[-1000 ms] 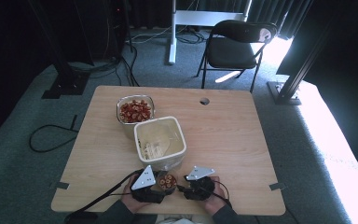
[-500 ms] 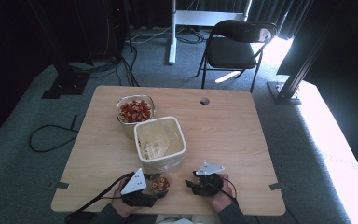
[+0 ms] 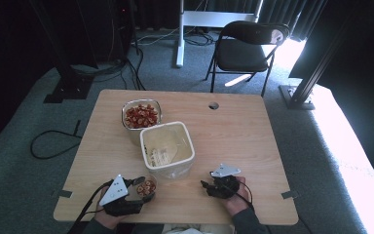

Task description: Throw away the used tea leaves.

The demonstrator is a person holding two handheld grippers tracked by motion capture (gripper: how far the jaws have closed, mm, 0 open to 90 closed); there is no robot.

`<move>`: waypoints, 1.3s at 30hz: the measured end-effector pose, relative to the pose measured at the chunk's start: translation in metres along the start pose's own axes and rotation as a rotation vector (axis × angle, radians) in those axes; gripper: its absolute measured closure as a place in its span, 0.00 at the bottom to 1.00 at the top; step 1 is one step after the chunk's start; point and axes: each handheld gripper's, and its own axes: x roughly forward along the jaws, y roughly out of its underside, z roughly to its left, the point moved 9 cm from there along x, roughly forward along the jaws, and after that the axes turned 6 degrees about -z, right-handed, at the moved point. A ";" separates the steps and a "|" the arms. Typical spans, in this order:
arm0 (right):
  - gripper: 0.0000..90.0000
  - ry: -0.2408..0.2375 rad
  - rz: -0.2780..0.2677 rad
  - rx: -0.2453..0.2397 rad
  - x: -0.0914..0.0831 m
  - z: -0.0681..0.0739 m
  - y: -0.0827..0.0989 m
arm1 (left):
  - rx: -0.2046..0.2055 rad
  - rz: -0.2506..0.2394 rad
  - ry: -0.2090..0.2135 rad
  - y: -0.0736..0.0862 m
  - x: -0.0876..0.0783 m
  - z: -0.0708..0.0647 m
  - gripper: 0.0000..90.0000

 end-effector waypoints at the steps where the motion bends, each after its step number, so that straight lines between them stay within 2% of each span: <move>1: 0.51 0.008 -0.003 -0.001 -0.001 -0.004 -0.001 | -0.002 -0.004 -0.011 -0.001 -0.002 0.003 0.41; 4: 0.50 0.033 -0.002 0.002 -0.003 -0.016 -0.001 | -0.001 -0.009 -0.047 -0.003 -0.010 0.014 0.41; 12: 0.47 0.126 0.027 -0.059 -0.013 -0.054 -0.002 | -0.020 -0.014 -0.143 -0.005 -0.027 0.052 0.41; 16: 0.47 0.151 0.044 -0.081 -0.017 -0.071 -0.004 | -0.031 -0.015 -0.172 -0.004 -0.031 0.067 0.41; 20: 0.45 0.171 0.076 -0.134 -0.020 -0.085 -0.007 | -0.034 -0.005 -0.195 -0.004 -0.035 0.082 0.41; 23: 0.45 0.167 0.067 -0.129 -0.018 -0.091 -0.011 | -0.035 -0.002 -0.210 -0.005 -0.035 0.092 0.41; 29: 0.44 0.157 0.012 -0.030 -0.006 -0.096 -0.010 | -0.029 -0.001 -0.225 -0.011 -0.035 0.108 0.41; 32: 0.44 0.161 0.005 -0.008 0.000 -0.096 -0.007 | -0.028 -0.006 -0.231 -0.016 -0.035 0.115 0.41; 35: 0.44 0.148 -0.016 0.052 0.003 -0.095 -0.004 | -0.025 -0.003 -0.245 -0.020 -0.035 0.123 0.41; 39: 0.44 0.162 -0.020 0.074 0.004 -0.097 -0.002 | -0.025 -0.008 -0.254 -0.025 -0.033 0.130 0.41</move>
